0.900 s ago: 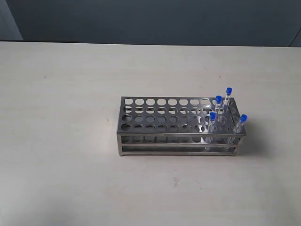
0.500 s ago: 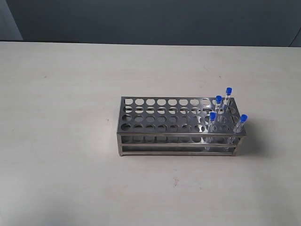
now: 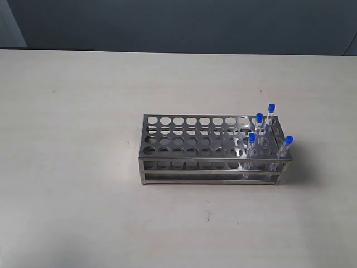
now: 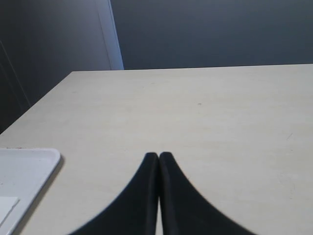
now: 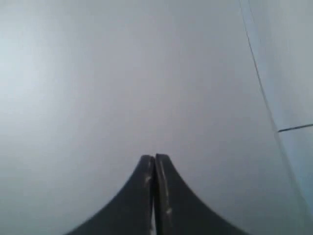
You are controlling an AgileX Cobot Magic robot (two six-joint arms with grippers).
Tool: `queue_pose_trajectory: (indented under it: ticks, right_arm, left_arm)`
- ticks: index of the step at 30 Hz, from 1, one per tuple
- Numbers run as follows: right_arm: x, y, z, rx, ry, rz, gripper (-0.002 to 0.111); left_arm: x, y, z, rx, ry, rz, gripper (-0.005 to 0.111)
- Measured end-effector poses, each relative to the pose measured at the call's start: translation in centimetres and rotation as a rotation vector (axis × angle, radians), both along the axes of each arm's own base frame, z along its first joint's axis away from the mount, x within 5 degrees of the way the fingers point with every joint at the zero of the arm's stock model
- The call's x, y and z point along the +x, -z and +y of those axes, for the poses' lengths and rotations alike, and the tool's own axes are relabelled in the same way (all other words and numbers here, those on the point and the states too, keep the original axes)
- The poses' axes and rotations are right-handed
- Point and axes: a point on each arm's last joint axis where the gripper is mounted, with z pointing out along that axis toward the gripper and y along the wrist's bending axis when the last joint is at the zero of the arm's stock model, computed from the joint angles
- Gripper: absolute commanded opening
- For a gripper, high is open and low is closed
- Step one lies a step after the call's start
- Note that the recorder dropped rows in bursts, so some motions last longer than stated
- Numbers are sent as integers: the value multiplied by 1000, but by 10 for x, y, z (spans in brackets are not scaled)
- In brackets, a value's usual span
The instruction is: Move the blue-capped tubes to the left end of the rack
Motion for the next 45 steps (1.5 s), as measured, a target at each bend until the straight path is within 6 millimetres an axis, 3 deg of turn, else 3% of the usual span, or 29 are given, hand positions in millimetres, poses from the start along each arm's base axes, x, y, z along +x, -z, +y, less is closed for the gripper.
queue_pose_trajectory:
  ticks: [4,7,11,21,23,26,28,30,33,35,39,45]
  right_arm:
    - [1,1,-1,457,-268,-25,1]
    - [5,9,0,624,-335,50,1]
    - [9,18,1,687,-331,156,1]
    - [9,20,1,707,-334,173,1]
    - [8,17,1,685,-341,140,1]
    - [8,11,5,517,-309,164,1]
    - [11,-10,8,362,-264,206,1]
    - [21,-44,11,155,-210,236,1]
    - [63,-85,14,-150,-136,355,1]
    - [96,-92,14,-230,-130,443,1]
    - [141,-60,15,-232,-177,645,1]
    - [139,-15,34,-243,-315,769,14]
  left_arm:
    - [0,0,0,0,0,0,0]
    - [0,0,0,0,0,0,0]
    - [0,0,0,0,0,0,0]
    - [0,0,0,0,0,0,0]
    - [0,0,0,0,0,0,0]
    - [0,0,0,0,0,0,0]
    - [0,0,0,0,0,0,0]
    - [0,0,0,0,0,0,0]
    - [0,0,0,0,0,0,0]
    - [0,0,0,0,0,0,0]
    - [0,0,0,0,0,0,0]
    - [0,0,0,0,0,0,0]
